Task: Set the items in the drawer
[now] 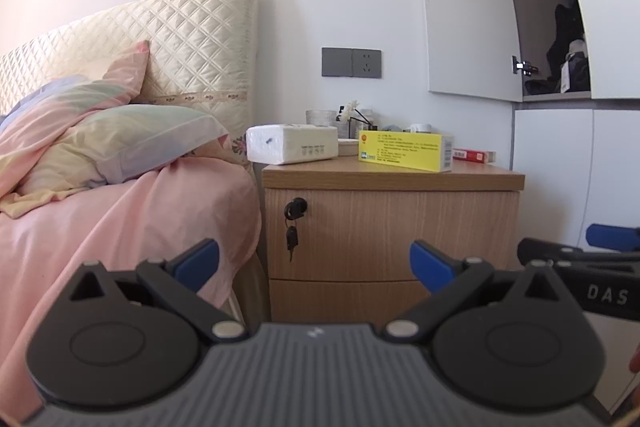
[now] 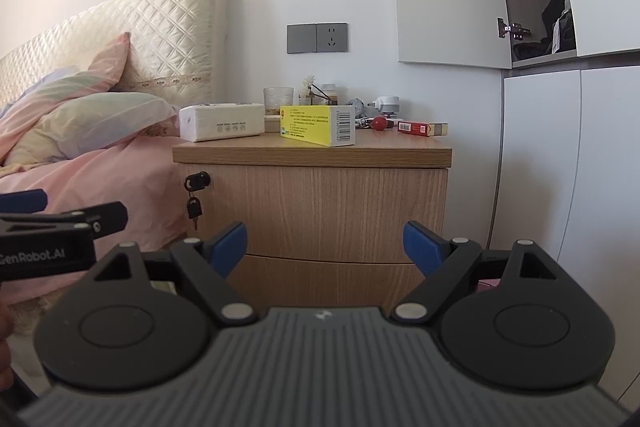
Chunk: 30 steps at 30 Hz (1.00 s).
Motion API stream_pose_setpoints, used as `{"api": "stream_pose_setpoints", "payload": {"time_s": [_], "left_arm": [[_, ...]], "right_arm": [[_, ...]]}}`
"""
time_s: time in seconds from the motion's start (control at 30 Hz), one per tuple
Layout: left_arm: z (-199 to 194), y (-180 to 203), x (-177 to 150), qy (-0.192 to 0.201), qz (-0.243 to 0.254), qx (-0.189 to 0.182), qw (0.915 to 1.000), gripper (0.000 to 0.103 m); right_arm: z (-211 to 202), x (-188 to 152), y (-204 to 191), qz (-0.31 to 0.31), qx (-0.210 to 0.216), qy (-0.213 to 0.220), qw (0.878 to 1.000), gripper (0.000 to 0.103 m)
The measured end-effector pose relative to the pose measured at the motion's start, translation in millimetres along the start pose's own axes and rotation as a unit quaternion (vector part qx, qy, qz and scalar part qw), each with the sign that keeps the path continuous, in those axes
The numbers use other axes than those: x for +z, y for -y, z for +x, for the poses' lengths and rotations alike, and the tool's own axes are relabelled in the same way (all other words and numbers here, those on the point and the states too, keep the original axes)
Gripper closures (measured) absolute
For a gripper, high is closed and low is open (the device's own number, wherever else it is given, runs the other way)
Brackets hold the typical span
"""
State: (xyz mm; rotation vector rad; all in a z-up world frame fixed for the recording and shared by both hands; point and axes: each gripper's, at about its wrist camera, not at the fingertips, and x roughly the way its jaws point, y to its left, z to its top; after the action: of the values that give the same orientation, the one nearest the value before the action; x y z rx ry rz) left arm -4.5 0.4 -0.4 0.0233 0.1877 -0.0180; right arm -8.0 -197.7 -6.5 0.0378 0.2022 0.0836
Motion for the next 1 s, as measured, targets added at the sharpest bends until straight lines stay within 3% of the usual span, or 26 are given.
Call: {"api": "stream_pose_setpoints", "payload": {"time_s": [1.0], "left_arm": [[-4.2,3.7,-1.4,0.004,0.012,-0.004,0.9999,0.001]], "right_arm": [[-1.3,1.0,8.8,0.019,0.000,-0.003,1.000,0.016]]}}
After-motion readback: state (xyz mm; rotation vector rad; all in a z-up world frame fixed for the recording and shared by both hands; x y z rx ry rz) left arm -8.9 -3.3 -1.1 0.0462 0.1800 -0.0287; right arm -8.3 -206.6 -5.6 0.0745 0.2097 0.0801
